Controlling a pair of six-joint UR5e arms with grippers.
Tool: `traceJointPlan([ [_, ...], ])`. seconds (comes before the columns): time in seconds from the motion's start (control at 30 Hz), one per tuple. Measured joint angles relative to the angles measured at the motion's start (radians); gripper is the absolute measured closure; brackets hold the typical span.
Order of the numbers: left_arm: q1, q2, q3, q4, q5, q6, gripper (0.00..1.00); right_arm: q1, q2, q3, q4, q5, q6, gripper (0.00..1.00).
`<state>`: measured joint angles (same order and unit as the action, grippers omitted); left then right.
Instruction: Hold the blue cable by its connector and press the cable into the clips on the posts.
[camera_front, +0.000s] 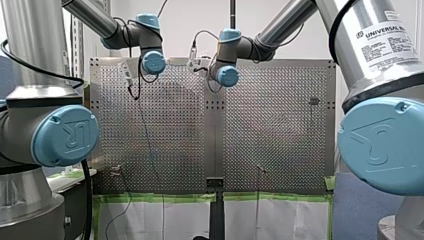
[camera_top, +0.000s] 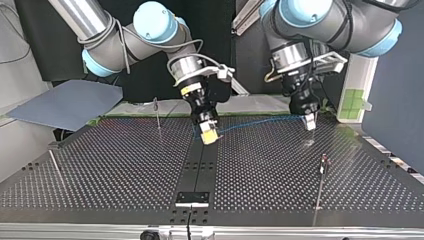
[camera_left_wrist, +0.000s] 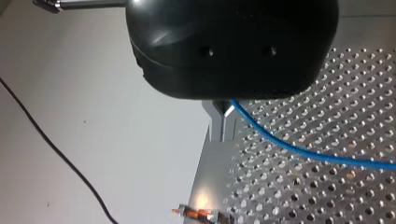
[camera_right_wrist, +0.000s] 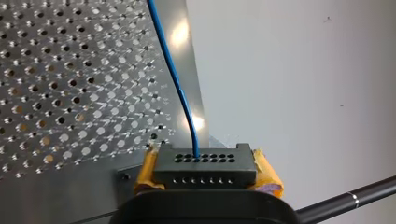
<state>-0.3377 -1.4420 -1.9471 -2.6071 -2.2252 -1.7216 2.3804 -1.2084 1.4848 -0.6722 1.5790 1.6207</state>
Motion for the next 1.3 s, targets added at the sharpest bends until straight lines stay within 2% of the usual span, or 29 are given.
traceJointPlan([
  [0.2,0.04,-0.001,0.002,-0.016,0.03,-0.01,0.98,0.004,0.004,-0.02,0.0,-0.002,0.007,1.0],
  [0.43,0.101,-0.001,0.008,-0.028,0.09,-0.021,0.98,0.01,0.037,-0.057,0.015,0.0,0.008,1.0],
  [0.73,0.173,-0.017,0.039,-0.037,0.159,-0.024,0.98,0.027,0.063,-0.125,0.035,-0.002,0.009,1.0],
  [1.03,0.243,-0.058,0.084,-0.055,0.182,-0.038,0.98,0.048,0.092,-0.183,0.048,-0.001,0.009,1.0],
  [1.3,0.279,-0.07,0.108,-0.065,0.208,-0.049,0.98,0.06,0.14,-0.228,0.058,-0.002,0.009,1.0],
])
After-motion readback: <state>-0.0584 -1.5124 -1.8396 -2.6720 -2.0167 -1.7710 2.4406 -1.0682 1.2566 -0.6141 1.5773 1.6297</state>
